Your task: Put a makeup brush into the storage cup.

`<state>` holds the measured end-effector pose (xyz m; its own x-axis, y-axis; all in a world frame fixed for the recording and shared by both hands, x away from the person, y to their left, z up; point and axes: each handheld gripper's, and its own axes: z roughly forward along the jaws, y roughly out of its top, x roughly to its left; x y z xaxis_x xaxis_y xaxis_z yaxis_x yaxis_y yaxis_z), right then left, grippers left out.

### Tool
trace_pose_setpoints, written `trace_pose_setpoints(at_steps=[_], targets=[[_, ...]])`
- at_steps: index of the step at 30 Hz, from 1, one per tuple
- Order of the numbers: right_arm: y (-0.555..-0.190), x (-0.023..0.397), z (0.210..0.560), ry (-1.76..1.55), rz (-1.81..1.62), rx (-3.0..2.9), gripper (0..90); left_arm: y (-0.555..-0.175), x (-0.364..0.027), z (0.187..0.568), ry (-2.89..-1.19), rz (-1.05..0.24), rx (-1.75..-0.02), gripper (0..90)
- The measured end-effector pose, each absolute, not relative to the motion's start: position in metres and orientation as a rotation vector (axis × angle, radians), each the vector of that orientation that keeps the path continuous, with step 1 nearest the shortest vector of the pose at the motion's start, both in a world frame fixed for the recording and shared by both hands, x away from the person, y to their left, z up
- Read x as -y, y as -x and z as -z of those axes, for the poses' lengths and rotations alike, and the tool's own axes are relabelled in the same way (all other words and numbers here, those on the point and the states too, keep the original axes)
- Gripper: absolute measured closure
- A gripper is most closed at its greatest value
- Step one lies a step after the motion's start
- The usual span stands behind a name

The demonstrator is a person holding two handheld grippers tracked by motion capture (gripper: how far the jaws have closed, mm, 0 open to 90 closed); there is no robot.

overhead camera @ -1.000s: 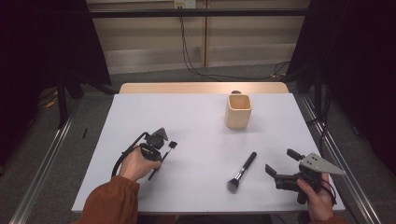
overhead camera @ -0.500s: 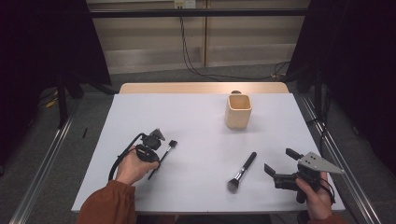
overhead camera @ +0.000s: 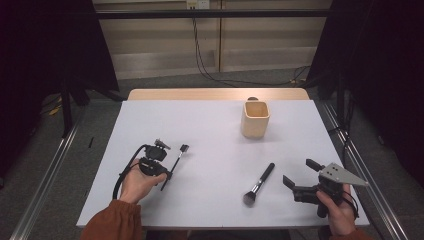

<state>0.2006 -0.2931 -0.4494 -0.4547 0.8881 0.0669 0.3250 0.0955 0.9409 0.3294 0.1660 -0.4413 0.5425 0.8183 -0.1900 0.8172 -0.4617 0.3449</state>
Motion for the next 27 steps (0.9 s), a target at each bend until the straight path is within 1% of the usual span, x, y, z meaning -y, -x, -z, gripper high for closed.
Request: trace_pose_setpoints(at_steps=[5,11,12,13,14,15,19,27], targets=[[-0.201,0.293,0.449,-1.188,-1.362,-1.839,0.0,-0.326,-0.166,0.44,-2.374,-0.052,-1.322,86.4],[-0.2,0.293,0.449,-1.187,-1.362,-1.84,0.0,-0.319,-0.172,0.437,-2.303,-0.113,-1.263,86.4],[-0.2,0.293,0.449,-1.187,-1.362,-1.841,0.0,-0.318,-0.174,0.438,-2.279,-0.101,-1.239,86.4],[-0.201,0.293,0.449,-1.188,-1.363,-1.84,0.0,-0.317,-0.175,0.439,-2.248,-0.051,-1.206,86.3],[-0.201,0.293,0.449,-1.19,-1.363,-1.839,0.0,-0.316,-0.177,0.439,-2.226,-0.047,-1.202,86.4],[-0.201,0.293,0.449,-1.19,-1.363,-1.838,0.0,-0.315,-0.178,0.439,-2.223,-0.079,-1.222,86.4],[-0.2,0.293,0.449,-1.187,-1.363,-1.841,0.0,-0.313,-0.183,0.438,-2.166,-0.108,-1.212,86.4],[-0.2,0.293,0.449,-1.183,-1.366,-1.843,0.0,-0.307,-0.188,0.434,-2.064,-0.235,-1.124,86.4]])
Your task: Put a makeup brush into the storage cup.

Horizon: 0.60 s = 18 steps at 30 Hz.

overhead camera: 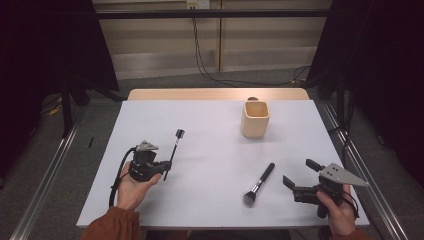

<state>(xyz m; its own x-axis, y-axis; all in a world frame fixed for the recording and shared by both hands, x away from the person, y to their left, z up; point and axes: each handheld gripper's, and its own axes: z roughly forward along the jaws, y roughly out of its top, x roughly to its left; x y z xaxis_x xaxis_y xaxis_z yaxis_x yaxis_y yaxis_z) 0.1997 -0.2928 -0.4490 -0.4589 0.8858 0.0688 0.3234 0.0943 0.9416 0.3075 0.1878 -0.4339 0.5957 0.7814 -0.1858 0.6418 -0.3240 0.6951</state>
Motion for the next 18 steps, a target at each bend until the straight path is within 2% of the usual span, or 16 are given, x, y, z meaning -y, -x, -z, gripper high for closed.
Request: trace_pose_setpoints(at_steps=[10,18], targets=[[-0.2,0.292,0.449,-1.18,-1.387,-1.851,0.0,-0.303,-0.191,0.435,-1.975,-0.339,-1.007,86.3],[-0.199,0.29,0.448,-1.185,-1.424,-1.863,0.0,-0.296,-0.188,0.432,-1.902,-0.36,-0.907,86.2]])
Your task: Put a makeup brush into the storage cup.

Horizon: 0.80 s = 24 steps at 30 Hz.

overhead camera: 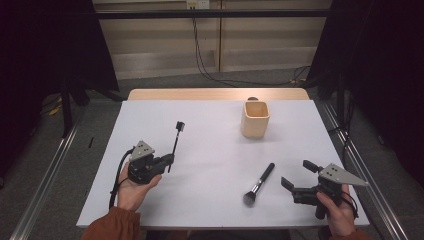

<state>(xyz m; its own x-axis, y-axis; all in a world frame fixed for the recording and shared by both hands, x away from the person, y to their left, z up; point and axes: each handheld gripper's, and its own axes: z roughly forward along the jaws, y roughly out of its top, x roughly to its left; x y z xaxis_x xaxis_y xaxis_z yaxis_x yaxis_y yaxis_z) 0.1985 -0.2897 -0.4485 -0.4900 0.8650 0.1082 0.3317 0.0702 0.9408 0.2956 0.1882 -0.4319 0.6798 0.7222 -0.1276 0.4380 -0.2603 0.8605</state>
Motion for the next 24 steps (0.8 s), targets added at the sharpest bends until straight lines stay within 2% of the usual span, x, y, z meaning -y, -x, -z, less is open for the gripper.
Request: trace_pose_setpoints(at_steps=[24], targets=[[-0.199,0.26,0.436,-1.025,-1.505,-1.908,0.0,-0.276,-0.157,0.425,-1.847,-0.309,-0.76,86.2]])
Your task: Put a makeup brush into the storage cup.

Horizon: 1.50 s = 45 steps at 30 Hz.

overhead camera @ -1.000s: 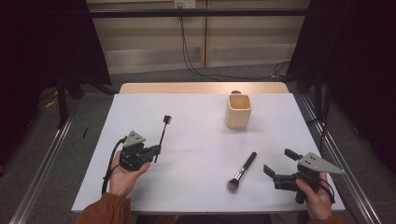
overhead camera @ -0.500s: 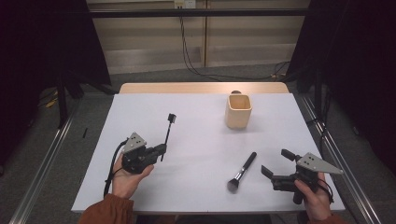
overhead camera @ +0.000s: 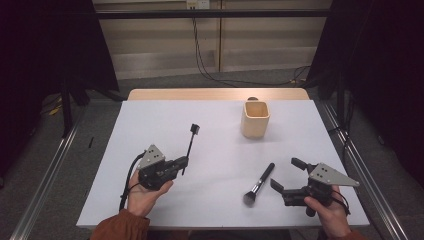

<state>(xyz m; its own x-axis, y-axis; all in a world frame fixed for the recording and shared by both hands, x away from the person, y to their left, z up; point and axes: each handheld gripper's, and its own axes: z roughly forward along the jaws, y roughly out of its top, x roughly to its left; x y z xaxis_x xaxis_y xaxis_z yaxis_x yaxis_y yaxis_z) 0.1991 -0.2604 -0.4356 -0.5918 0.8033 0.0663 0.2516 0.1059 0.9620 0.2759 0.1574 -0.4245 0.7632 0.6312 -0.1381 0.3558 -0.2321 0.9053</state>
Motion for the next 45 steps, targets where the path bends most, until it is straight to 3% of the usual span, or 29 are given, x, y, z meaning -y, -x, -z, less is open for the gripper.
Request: trace_pose_setpoints(at_steps=[38,45], targets=[[-0.248,0.184,0.402,-0.837,-1.752,-2.005,3.8,-0.276,-0.095,0.42,-1.819,-0.247,-0.677,86.2],[-0.258,0.18,0.397,-0.887,-1.77,-2.007,9.5,-0.276,-0.087,0.422,-1.813,-0.245,-0.669,86.2]])
